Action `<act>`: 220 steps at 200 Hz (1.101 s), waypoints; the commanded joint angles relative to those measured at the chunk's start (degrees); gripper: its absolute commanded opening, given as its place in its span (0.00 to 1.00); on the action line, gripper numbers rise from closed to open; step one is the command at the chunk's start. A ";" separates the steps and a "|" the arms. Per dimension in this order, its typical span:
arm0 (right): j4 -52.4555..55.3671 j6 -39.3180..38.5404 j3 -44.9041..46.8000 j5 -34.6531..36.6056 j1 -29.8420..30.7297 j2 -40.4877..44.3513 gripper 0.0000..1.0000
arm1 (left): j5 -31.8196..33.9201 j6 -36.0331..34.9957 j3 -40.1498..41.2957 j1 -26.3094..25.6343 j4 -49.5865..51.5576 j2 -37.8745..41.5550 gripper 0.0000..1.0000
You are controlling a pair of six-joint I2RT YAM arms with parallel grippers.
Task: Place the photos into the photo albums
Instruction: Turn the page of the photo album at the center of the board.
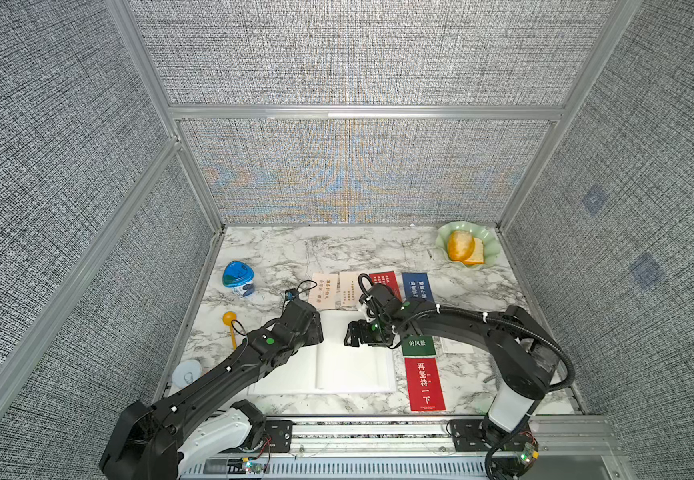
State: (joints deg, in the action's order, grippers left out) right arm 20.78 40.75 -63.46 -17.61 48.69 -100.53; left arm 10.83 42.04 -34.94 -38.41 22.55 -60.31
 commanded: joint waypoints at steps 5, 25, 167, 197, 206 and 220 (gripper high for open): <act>2.13 -0.45 0.05 2.60 -0.09 0.05 0.87 | -0.77 0.30 1.75 0.09 -2.10 -0.49 0.68; 2.16 -0.53 0.17 2.85 -0.08 -0.55 0.87 | -1.07 0.17 2.17 0.09 -2.86 -1.88 0.68; 0.81 -1.55 -15.46 -4.48 5.72 -10.35 0.87 | 13.47 -0.84 1.82 1.03 4.52 13.46 0.68; 1.08 -1.92 -20.32 -6.66 6.89 -12.70 0.87 | 15.82 -2.27 -0.32 2.40 8.47 16.79 0.68; 0.74 -1.65 -21.73 -7.87 7.07 -14.00 0.87 | 16.19 -2.44 -1.00 2.63 9.31 17.05 0.68; -0.38 -1.06 -23.69 -10.40 7.21 -16.19 0.87 | 16.84 -2.83 -1.61 2.97 9.96 17.80 0.68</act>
State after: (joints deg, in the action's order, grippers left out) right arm 20.69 39.05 -84.79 -23.77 55.57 -114.26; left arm 24.56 40.69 -35.44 -35.99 29.65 -43.46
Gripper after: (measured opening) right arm 0.871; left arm 0.680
